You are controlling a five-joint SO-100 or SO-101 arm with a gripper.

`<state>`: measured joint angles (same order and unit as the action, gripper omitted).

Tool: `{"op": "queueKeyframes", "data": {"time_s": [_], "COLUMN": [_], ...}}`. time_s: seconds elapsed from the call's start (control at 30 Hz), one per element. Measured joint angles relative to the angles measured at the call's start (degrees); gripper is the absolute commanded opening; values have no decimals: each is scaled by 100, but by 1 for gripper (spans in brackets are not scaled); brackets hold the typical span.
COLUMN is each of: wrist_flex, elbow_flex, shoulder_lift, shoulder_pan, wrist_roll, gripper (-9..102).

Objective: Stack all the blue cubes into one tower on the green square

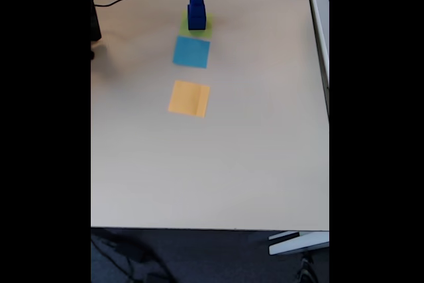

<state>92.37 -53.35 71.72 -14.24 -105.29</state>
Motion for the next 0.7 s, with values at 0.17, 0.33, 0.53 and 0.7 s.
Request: {"op": "queueKeyframes", "data": {"time_s": [0.17, 0.33, 0.53, 0.7], "wrist_flex": [0, 0, 0, 0], "elbow_flex": [0, 0, 0, -44], "shoulder_lift": [0, 0, 0, 0], "shoulder_pan": [0, 0, 0, 0], "wrist_roll": [0, 0, 18, 53], "gripper": [0, 0, 0, 0]}}
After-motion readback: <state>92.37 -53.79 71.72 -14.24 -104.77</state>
